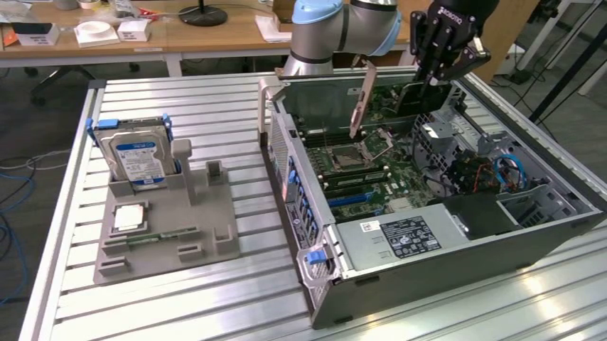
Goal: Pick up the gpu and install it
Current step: 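Insert the gpu into the slot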
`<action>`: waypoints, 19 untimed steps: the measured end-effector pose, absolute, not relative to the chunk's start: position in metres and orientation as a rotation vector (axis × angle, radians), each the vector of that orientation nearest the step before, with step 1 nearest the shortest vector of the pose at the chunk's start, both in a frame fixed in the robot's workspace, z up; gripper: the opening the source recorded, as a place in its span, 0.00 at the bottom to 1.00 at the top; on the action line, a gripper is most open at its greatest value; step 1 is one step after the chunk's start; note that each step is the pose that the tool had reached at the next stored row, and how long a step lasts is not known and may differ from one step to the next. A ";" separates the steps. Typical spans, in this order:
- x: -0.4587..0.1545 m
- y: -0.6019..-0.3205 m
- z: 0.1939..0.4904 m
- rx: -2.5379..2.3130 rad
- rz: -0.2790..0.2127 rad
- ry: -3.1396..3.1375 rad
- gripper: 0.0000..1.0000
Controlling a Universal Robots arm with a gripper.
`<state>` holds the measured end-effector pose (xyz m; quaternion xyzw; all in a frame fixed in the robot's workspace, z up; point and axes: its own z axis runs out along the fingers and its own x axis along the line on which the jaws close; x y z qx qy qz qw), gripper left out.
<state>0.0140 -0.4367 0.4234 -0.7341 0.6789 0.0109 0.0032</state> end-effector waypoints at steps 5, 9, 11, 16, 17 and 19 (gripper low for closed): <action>0.014 -0.437 0.422 -2.302 0.034 2.129 0.26; 0.014 -0.437 0.420 -2.302 0.034 2.129 0.26; 0.014 -0.437 0.419 -2.302 0.034 2.129 0.26; 0.014 -0.437 0.417 -2.302 0.034 2.128 0.26; 0.014 -0.437 0.417 -2.302 0.034 2.128 0.26; 0.014 -0.437 0.416 -2.302 0.034 2.128 0.26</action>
